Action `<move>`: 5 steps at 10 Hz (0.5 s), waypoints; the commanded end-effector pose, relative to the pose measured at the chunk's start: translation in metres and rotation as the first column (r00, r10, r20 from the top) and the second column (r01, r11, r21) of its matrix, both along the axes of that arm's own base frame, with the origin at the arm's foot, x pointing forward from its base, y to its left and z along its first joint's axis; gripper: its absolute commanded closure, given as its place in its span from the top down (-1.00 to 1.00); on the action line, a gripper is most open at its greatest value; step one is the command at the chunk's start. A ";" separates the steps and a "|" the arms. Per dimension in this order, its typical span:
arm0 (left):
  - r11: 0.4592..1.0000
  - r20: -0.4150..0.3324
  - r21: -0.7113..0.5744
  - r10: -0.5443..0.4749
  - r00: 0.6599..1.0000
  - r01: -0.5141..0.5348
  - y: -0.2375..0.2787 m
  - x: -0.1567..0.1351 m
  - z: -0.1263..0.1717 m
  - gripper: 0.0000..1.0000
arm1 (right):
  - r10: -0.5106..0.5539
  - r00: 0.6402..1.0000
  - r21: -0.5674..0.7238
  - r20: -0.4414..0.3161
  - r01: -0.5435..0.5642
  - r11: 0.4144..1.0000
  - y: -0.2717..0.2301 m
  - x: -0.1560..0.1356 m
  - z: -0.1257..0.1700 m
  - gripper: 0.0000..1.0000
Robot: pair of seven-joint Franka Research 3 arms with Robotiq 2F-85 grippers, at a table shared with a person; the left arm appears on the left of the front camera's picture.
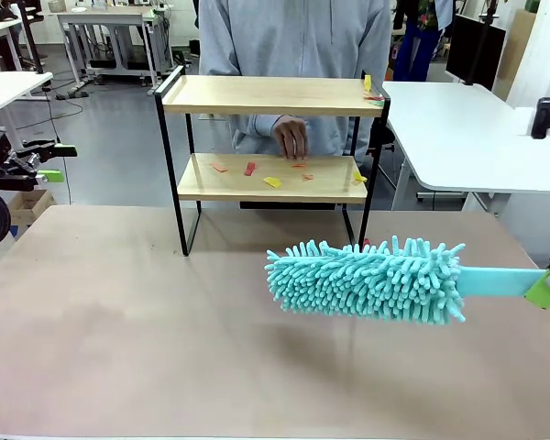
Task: Clean the shelf.
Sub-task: Clean the specific section of the Shelf indicated by the human with the Duster.
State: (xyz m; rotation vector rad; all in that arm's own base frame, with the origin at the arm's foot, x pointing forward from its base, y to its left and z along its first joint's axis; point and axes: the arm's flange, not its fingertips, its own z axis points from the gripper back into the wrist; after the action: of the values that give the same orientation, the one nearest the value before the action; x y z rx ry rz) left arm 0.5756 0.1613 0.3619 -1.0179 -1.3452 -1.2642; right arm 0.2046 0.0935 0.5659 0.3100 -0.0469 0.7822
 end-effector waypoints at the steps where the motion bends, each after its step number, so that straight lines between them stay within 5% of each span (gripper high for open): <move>1: 1.000 0.006 0.005 0.003 1.000 -0.003 -0.003 -0.002 0.002 1.00 | 0.004 1.000 0.004 0.001 -0.004 1.000 0.001 0.001 0.001 -0.74; 5: 1.000 0.006 0.005 0.003 1.000 -0.003 -0.003 -0.002 0.002 1.00 | -0.051 0.999 0.044 0.011 0.051 0.998 0.018 0.008 0.007 -0.74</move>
State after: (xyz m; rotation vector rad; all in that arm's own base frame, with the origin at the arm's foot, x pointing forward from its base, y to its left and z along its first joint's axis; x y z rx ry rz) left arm 0.5756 0.1613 0.3619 -1.0180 -1.3452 -1.2643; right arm 0.2058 0.0975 0.5673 0.3190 -0.0549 0.7735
